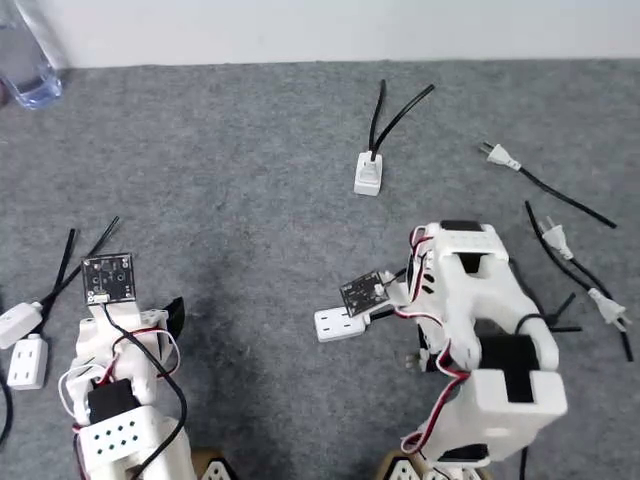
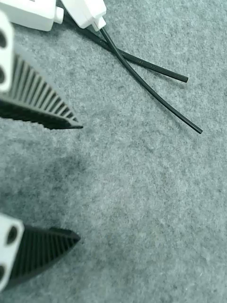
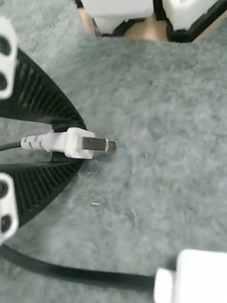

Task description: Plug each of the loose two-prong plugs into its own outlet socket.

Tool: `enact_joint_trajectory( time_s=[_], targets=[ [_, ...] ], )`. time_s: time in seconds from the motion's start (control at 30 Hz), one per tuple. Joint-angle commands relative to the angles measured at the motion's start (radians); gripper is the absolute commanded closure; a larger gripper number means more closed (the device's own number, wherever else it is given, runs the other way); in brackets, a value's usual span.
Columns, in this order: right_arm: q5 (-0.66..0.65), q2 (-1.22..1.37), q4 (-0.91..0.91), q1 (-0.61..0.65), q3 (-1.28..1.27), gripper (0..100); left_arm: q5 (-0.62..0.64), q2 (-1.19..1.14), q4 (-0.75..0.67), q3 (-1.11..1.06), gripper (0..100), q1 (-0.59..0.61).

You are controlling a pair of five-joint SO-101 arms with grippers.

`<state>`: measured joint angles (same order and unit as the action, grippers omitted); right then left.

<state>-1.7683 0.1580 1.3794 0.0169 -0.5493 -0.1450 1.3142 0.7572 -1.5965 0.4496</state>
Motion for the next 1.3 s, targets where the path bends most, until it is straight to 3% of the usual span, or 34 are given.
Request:
enact_joint_trajectory(
  time_s=[0.0, 0.13, 0.33, 0.6, 0.87, 1.27],
  targets=[
    [0.051, 0.024, -0.018, 0.016, 0.083, 99.0, 0.0, 0.009, -0.025, 0.002, 68, -0.008],
    [0.071, 0.056, -0.015, 0.021, 0.147, 96.9, 0.0, 0.009, -0.025, 0.002, 68, -0.008],
    [0.189, 0.031, -0.012, 0.027, 0.216, 81.6, 0.0, 0.009, -0.025, 0.002, 68, -0.008],
    [0.192, -0.031, -0.002, 0.027, 0.216, 84.4, 0.0, 0.009, -0.026, 0.002, 68, -0.008],
    [0.19, -0.099, 0.136, 0.039, 0.18, 84.3, 0.0, 0.009, -0.026, 0.002, 68, -0.008],
    [0.187, -0.091, -0.117, 0.018, -0.034, 84.3, 0.0, 0.009, -0.028, -0.004, 68, -0.008]
  ],
)
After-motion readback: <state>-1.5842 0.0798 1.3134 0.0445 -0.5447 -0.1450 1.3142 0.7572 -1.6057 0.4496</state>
